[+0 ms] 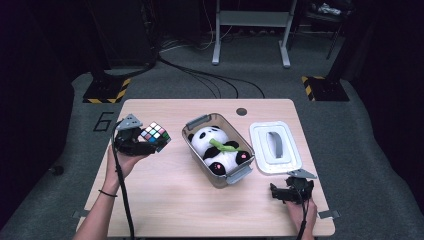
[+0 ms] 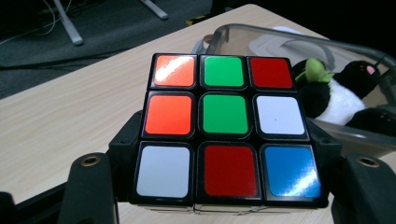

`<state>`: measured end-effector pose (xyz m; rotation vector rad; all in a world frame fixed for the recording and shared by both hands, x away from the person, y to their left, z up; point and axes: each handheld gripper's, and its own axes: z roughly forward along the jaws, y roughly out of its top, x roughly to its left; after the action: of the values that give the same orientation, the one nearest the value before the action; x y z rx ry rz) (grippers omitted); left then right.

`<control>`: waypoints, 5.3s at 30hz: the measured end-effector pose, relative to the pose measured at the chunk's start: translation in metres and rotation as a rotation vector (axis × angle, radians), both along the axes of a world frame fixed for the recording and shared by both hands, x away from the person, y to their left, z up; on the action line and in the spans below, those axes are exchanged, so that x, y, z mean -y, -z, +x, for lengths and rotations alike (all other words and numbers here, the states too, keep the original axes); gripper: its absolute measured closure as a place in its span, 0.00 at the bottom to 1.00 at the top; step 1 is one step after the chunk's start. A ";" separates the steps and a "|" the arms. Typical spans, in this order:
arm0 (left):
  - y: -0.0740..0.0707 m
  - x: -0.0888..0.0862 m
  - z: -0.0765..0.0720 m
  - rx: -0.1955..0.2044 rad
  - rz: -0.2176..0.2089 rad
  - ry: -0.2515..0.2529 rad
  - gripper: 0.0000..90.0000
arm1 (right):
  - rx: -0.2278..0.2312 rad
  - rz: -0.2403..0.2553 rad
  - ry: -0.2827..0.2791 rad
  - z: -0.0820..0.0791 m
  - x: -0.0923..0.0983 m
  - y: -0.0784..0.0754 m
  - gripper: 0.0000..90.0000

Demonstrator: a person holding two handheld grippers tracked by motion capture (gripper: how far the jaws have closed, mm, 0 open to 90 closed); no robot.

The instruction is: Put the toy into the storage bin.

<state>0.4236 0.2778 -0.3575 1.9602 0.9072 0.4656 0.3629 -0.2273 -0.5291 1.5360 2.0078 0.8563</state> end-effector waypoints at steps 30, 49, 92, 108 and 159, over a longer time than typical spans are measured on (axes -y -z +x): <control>-0.014 0.096 0.023 -0.029 0.004 0.163 0.38 | 0.000 0.002 0.002 0.000 0.000 0.000 0.00; 0.022 0.185 0.017 -0.141 0.020 0.279 0.38 | 0.000 0.000 0.000 0.000 0.000 0.000 0.01; 0.030 0.188 0.013 -0.188 0.046 0.379 0.51 | 0.000 0.001 0.000 0.000 0.000 0.000 0.01; 0.014 0.140 -0.005 -0.107 0.038 0.232 0.19 | 0.001 0.003 0.002 0.000 0.000 0.000 0.01; 0.173 -0.008 -0.035 -0.166 0.142 -0.328 0.00 | -0.084 0.018 0.064 0.147 -0.007 -0.030 0.69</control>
<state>0.3886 0.2858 -0.5309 2.0060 1.3447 0.5730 0.5095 -0.2203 -0.4987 1.6621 2.0029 0.7985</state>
